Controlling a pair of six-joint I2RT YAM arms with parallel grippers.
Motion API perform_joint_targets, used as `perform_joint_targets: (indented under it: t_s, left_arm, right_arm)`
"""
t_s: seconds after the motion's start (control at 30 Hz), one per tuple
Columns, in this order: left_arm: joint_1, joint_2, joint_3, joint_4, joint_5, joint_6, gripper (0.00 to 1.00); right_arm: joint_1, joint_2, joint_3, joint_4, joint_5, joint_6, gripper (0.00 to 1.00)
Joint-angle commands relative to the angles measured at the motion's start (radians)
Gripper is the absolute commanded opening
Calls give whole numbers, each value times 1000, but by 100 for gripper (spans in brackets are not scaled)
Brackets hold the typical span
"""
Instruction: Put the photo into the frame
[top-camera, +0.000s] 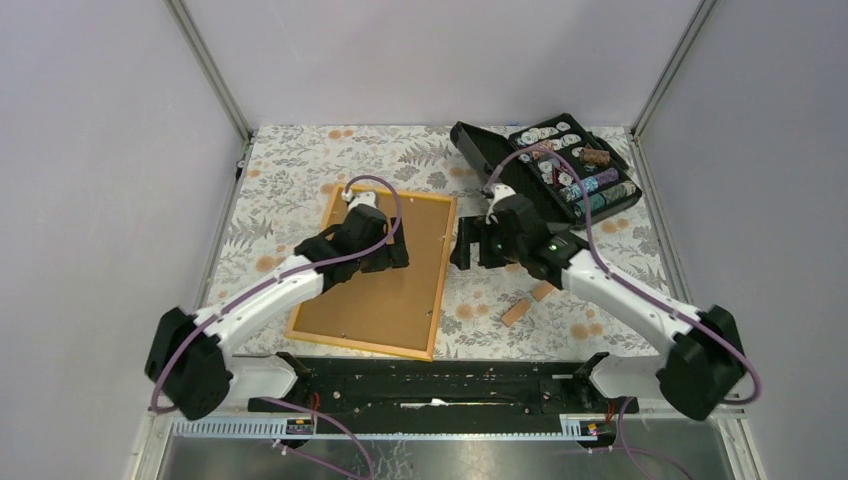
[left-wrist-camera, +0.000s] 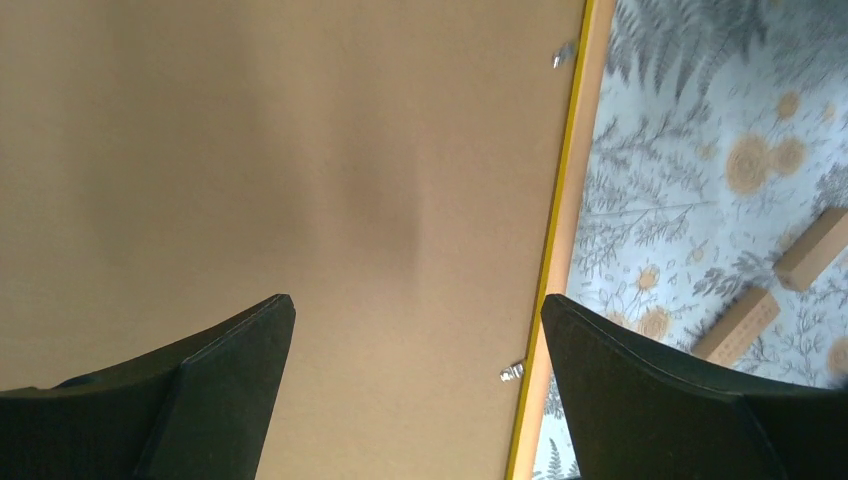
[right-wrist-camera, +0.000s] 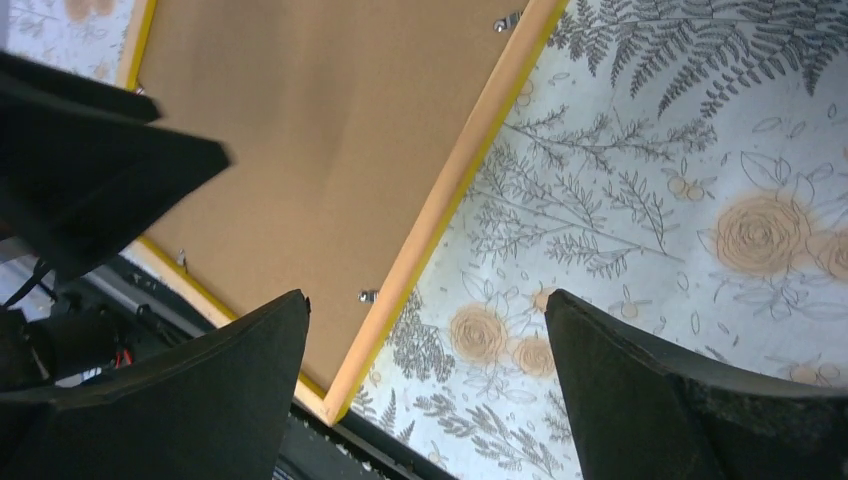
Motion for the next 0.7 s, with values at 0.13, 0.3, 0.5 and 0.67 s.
perform_joint_targets:
  t_s: [0.13, 0.3, 0.5, 0.67]
  left_arm:
    - [-127, 260, 20, 89, 119, -165, 99]
    - [-261, 417, 176, 3, -27, -167, 93]
    - [-356, 615, 403, -161, -186, -136, 75]
    - [-386, 727, 492, -227, -234, -125, 62]
  right_arm:
    - [-4, -286, -136, 58, -61, -42, 100]
    - [-3, -369, -145, 14, -81, -69, 100]
    - [-3, -436, -139, -72, -32, -105, 100]
    - [-4, -492, -147, -119, 33, -103, 100]
